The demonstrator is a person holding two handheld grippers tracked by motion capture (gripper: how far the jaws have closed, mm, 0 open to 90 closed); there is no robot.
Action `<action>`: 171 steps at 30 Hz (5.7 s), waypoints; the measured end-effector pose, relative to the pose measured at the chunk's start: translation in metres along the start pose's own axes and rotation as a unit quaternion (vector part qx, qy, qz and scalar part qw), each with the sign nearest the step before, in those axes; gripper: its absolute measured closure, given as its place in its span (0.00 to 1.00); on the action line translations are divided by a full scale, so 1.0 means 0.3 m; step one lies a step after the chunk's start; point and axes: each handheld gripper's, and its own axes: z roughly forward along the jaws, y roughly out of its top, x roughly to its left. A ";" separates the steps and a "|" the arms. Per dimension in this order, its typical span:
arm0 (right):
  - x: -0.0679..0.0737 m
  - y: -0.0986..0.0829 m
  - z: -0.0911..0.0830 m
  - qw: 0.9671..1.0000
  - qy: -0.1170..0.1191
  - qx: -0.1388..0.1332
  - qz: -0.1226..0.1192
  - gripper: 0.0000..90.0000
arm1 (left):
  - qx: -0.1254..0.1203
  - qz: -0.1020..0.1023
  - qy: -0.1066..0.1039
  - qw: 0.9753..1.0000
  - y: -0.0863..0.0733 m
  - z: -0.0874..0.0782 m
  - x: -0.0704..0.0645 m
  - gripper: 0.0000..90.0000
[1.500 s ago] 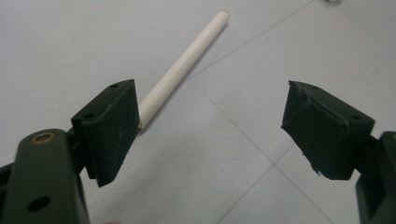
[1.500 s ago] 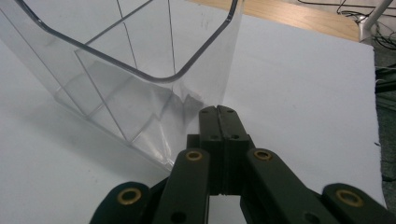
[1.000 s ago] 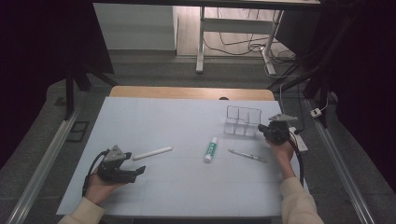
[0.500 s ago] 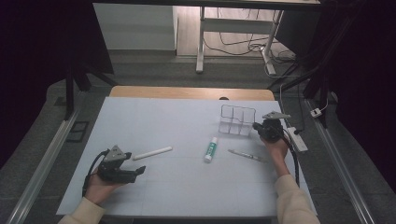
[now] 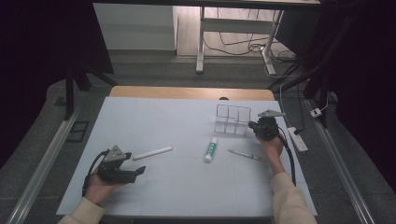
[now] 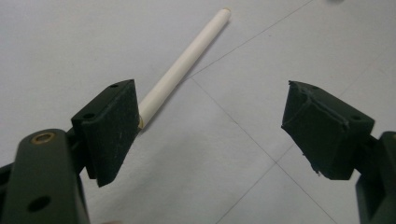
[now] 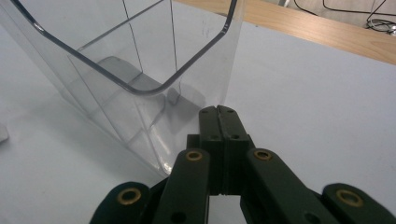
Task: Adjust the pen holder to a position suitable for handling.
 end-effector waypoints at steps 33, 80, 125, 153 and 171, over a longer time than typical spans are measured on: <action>0.121 0.060 0.085 1.000 0.013 0.003 -0.019 0.99 | 0.004 0.000 0.001 1.000 -0.003 0.003 0.001 0.21; 0.301 0.186 0.235 0.996 0.026 0.038 -0.070 0.99 | 0.003 -0.004 0.001 1.000 -0.010 -0.002 0.009 0.21; 0.201 0.088 -0.116 0.990 0.109 0.008 -0.091 0.57 | -0.004 -0.002 0.003 1.000 -0.008 -0.010 0.005 0.21; 0.171 0.074 -0.207 0.975 0.147 0.083 -0.142 0.45 | -0.011 0.008 0.005 1.000 -0.010 -0.014 0.003 0.21; 0.208 0.058 -0.169 0.960 0.152 0.151 -0.179 0.44 | -0.009 0.007 0.007 1.000 -0.012 -0.013 0.007 0.21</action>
